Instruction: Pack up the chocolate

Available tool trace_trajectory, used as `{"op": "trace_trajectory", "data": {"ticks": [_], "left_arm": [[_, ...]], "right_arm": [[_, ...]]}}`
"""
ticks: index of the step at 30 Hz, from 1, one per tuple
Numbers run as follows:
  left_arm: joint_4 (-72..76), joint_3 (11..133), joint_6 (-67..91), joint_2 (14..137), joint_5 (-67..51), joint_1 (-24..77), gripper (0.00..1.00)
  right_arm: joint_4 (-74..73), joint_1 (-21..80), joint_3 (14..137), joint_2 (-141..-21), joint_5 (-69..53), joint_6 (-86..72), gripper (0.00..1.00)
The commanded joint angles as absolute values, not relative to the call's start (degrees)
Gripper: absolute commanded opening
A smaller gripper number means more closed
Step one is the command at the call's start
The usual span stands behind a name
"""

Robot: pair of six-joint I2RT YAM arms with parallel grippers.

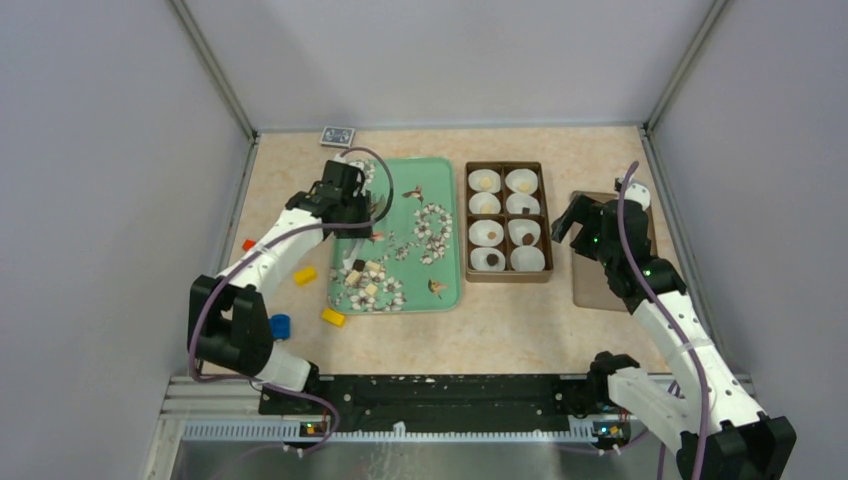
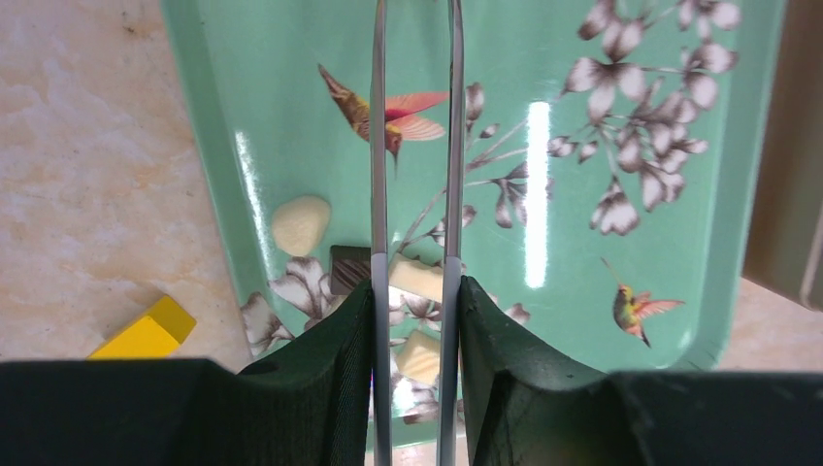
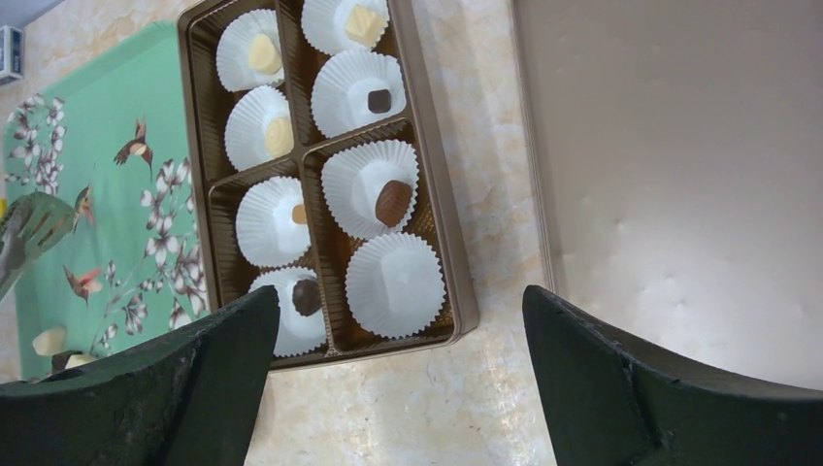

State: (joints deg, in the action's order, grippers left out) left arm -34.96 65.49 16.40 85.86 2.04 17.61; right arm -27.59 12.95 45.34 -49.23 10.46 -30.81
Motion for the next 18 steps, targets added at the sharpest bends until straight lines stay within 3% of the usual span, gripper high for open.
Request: {"op": "trace_trajectory", "data": {"ticks": [1, 8, 18], "left_arm": [[-34.5, 69.2, 14.7, 80.7, -3.4, 17.5, 0.2], [-34.8, 70.0, 16.0, 76.8, -5.5, 20.7, 0.2], [-30.5, 73.1, 15.6, 79.4, -7.2, 38.5, 0.19]], "right_arm": [[-27.1, 12.8, 47.2, -48.5, 11.6, -31.0, 0.93], [-28.0, 12.9, 48.4, -48.4, 13.5, -30.8, 0.93], [-30.4, 12.8, 50.0, -47.9, 17.9, -30.2, 0.94]]}}
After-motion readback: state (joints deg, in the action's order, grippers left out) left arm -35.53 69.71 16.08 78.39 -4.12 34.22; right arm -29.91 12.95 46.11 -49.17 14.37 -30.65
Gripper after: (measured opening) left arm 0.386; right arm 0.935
